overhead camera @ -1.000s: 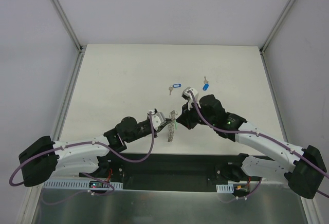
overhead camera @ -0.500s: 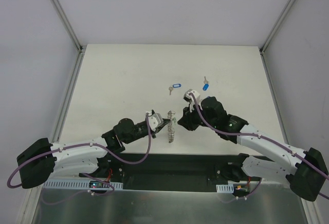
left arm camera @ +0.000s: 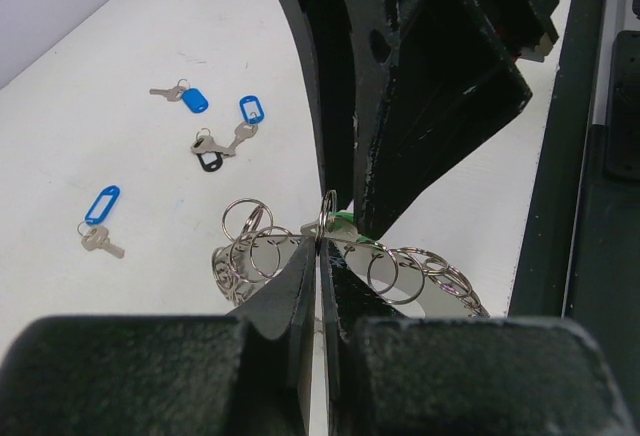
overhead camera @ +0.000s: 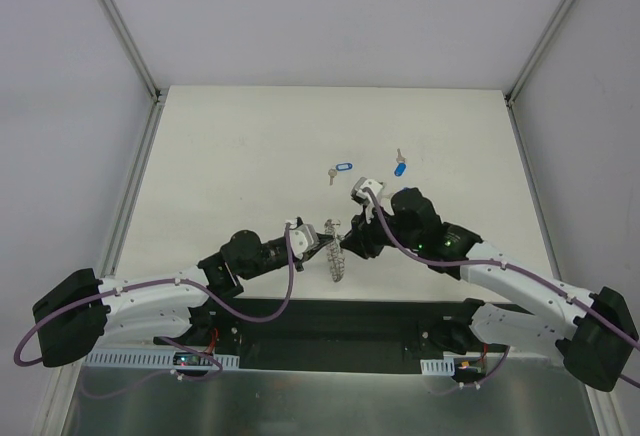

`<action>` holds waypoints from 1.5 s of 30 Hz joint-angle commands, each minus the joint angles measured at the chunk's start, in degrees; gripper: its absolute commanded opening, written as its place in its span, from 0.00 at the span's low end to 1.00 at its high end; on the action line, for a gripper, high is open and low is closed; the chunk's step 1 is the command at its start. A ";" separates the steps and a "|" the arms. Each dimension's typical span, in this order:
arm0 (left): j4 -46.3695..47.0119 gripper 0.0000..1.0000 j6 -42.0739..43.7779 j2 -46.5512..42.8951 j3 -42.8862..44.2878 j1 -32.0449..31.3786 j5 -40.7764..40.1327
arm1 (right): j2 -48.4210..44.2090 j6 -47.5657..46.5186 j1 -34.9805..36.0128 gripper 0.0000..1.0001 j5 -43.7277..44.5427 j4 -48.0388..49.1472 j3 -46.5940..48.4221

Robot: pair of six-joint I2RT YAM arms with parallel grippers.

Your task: Put the keys on the keyring

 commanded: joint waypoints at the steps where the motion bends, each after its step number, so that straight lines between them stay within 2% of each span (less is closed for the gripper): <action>1: 4.60 0.00 1.10 -1.16 0.56 -0.54 2.88 | 0.47 -2.12 -0.28 0.33 -1.71 1.99 2.98; 11: 4.33 0.00 1.36 -0.64 1.00 -0.54 4.02 | 0.03 -3.61 -1.24 0.29 -4.17 2.17 3.34; 12: 4.33 0.00 1.36 -0.64 1.09 -0.54 4.02 | 0.03 -3.70 -1.33 0.27 -4.61 2.08 3.42; 16: 4.33 0.00 1.45 -0.99 1.09 -0.63 3.85 | -0.05 -3.79 -1.51 0.09 -4.96 1.99 3.07; 19: 4.42 0.00 1.28 -1.43 0.83 -0.55 3.67 | -0.41 -3.79 -1.68 0.01 -5.31 1.99 2.72; 30: 7.14 0.00 1.19 -4.59 -1.54 -0.63 3.76 | 0.82 -1.77 -4.93 0.01 -5.40 1.64 0.70; 41: 10.13 0.00 0.84 -3.19 -3.13 -0.55 4.02 | 0.38 -3.09 -5.38 0.01 -9.27 1.03 1.23; 43: 10.22 0.00 0.92 -2.92 -2.87 -0.63 3.94 | -0.05 -3.44 -5.46 0.09 -10.32 1.03 1.05; 45: 10.14 0.00 1.01 -2.75 -2.78 -0.55 3.94 | -0.49 -4.23 -5.46 0.26 -10.94 0.85 0.70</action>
